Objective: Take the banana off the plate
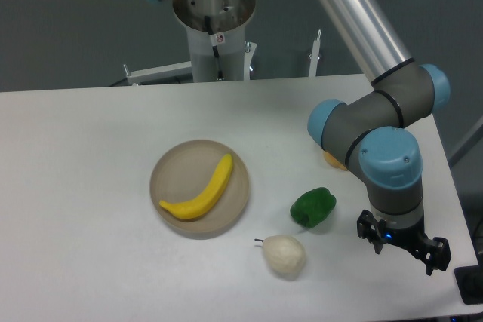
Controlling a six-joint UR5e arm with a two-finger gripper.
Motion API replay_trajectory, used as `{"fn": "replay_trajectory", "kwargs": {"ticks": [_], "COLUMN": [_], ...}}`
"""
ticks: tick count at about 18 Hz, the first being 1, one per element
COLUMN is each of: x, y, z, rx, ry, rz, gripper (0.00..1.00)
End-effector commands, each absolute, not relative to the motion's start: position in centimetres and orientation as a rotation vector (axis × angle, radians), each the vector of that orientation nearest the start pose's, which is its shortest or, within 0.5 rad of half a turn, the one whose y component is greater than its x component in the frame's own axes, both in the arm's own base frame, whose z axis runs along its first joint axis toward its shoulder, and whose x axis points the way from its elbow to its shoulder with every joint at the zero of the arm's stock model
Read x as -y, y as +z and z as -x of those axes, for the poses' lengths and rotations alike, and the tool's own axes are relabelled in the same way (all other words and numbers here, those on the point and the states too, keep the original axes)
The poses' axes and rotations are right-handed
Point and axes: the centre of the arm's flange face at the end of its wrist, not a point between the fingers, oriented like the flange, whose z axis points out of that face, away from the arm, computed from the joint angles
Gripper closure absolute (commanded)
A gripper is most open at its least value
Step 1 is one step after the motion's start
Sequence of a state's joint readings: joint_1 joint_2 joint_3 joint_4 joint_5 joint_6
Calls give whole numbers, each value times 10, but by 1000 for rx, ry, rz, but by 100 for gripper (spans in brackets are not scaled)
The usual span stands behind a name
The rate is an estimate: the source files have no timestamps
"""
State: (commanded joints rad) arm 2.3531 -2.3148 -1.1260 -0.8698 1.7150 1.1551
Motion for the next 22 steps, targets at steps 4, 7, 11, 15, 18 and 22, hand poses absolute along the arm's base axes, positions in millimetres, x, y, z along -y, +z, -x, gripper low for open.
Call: {"fn": "replay_trajectory", "kwargs": {"ticks": [4,7,11,15,18,22], "x": [-648,-647,-645,-627,-606,-590], "y": [311,307,316,334,348,359], "z": [470,469,465,432,407,381], "rx": [-522,-540,-530,-541,-493,-435], "ry": [623,616,616,542,423,276], "rz": [2919,2924,2921,2961,3015,3045], "gripper": [0,0,0,0,0,0]}}
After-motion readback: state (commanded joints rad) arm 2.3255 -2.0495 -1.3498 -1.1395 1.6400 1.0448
